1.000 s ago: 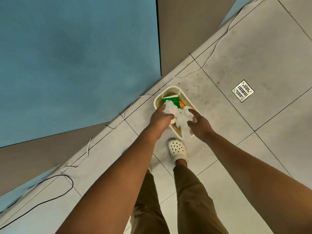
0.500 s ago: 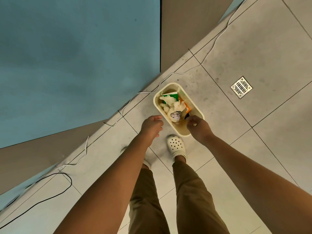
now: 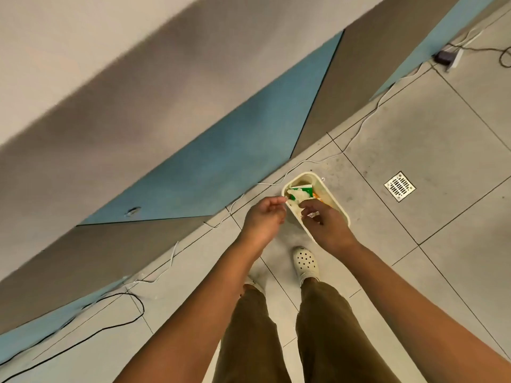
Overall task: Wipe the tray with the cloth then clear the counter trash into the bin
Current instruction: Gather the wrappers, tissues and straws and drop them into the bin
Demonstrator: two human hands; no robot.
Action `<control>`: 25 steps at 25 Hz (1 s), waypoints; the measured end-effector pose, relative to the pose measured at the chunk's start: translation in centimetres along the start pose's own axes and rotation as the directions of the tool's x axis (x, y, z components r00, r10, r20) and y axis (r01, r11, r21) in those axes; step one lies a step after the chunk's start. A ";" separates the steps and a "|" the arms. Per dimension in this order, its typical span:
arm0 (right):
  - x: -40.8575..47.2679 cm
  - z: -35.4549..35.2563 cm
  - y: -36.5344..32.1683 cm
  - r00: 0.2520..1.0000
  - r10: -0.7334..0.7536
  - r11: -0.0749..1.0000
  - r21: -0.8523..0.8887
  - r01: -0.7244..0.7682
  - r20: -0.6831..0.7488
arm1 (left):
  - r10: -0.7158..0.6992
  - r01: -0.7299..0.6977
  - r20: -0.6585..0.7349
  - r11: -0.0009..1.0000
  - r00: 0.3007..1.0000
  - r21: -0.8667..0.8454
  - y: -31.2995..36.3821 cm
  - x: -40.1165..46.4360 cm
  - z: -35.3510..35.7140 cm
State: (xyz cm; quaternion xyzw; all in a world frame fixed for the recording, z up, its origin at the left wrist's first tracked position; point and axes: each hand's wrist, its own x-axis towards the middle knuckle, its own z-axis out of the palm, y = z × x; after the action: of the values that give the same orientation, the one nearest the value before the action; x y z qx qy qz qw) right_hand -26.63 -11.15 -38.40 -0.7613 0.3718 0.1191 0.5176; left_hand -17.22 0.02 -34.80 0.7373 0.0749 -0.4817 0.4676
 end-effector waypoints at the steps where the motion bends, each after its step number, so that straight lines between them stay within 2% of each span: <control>1: -1.6 -0.4 -2.2 0.998 -0.051 0.998 0.032 0.052 -0.033 | 0.045 -0.045 0.020 0.999 0.999 -0.012 1.3 -2.4 -0.9; 4: -6.6 -1.7 -8.9 0.974 -0.194 0.972 0.113 0.207 -0.115 | 0.173 -0.170 0.055 0.984 0.983 -0.043 5.6 -9.2 -4.0; 6: -9.3 -2.7 -13.4 0.947 -0.273 0.947 0.124 0.295 -0.168 | 0.269 -0.266 0.021 0.960 0.963 -0.081 8.6 -13.3 -6.4; 9: -12.3 -4.2 -20.8 0.856 -0.451 0.860 0.132 0.492 -0.253 | 0.429 -0.428 -0.012 0.898 0.903 -0.099 12.3 -19.6 -10.6; 12: -14.0 -3.6 -27.6 0.765 -0.594 0.767 0.112 0.632 -0.248 | 0.550 -0.554 -0.060 0.828 0.833 -0.086 14.6 -24.6 -15.4; 19: -15.1 2.9 -37.2 0.671 -0.740 0.669 0.056 0.741 -0.041 | 0.559 -0.628 -0.382 0.775 0.736 -0.077 14.5 -31.0 -27.0; 22: -14.7 4.4 -39.4 0.667 -0.744 0.667 -0.001 0.745 0.038 | 0.524 -0.632 -0.480 0.770 0.704 -0.089 14.4 -31.9 -30.4; 25: -13.5 4.7 -41.6 0.668 -0.743 0.668 -0.016 0.744 0.036 | 0.500 -0.638 -0.535 0.763 0.682 -0.100 15.4 -31.7 -33.1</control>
State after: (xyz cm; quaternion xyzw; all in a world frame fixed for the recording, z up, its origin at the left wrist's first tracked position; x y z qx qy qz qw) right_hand -6.34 6.72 -3.69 -0.8527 0.0212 -0.0866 0.5147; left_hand -4.02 27.59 2.70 0.7445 0.0194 -0.0975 0.6602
